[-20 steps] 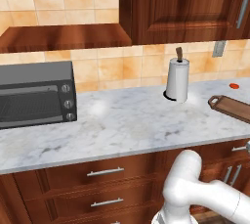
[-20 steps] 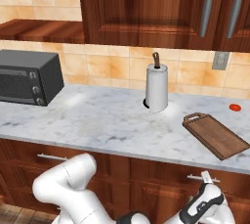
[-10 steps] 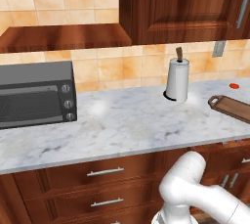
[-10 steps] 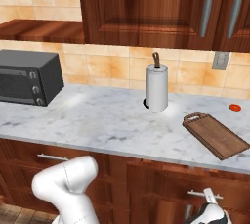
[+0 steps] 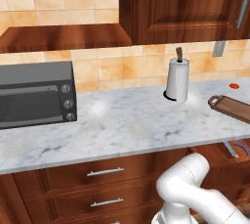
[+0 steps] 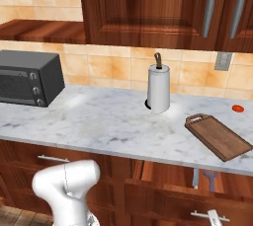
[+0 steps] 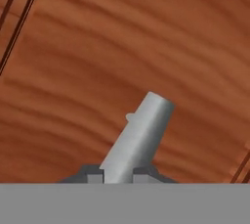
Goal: Open the drawer on the right and place the cutting tools on the cutting board.
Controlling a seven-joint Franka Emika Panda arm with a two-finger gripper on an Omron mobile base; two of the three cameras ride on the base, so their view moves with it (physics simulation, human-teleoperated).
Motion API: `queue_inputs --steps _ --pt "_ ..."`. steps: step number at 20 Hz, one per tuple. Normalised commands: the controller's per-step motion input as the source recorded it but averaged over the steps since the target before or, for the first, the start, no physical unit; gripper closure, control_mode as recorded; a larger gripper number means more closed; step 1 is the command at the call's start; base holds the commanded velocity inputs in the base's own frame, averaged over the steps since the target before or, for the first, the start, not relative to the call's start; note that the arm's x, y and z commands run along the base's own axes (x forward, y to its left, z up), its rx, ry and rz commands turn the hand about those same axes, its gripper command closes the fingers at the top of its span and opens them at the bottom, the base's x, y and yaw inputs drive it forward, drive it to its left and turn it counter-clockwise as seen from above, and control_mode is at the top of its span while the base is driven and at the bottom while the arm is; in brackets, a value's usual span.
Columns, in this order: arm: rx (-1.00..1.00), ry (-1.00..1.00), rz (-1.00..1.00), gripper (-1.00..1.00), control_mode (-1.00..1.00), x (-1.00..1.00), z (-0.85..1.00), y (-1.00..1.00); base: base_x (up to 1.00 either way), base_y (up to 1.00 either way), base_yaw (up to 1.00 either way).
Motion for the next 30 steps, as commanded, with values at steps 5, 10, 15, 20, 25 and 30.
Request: queue_inputs --steps 5,10,15,20,25,30 --pt "0.0 0.0 0.0 1.0 -1.0 -0.66 -0.14 0.0 0.0 0.0 0.0" --pt "0.0 0.0 0.0 -1.0 -1.0 -0.34 -0.07 0.0 0.0 0.0 0.0" --pt "0.0 -0.02 0.0 -1.0 -1.0 -0.21 0.04 0.0 0.0 0.0 0.0" --pt "0.03 -0.13 -0.03 -1.0 -1.0 -0.87 0.74 0.0 0.0 0.0 0.0" --pt "0.01 -0.04 -0.06 -1.0 -1.0 -0.87 1.0 0.0 0.0 0.0 0.0" --pt "-0.01 0.01 -0.05 -1.0 -1.0 -0.55 1.0 0.13 0.0 0.0 0.0"
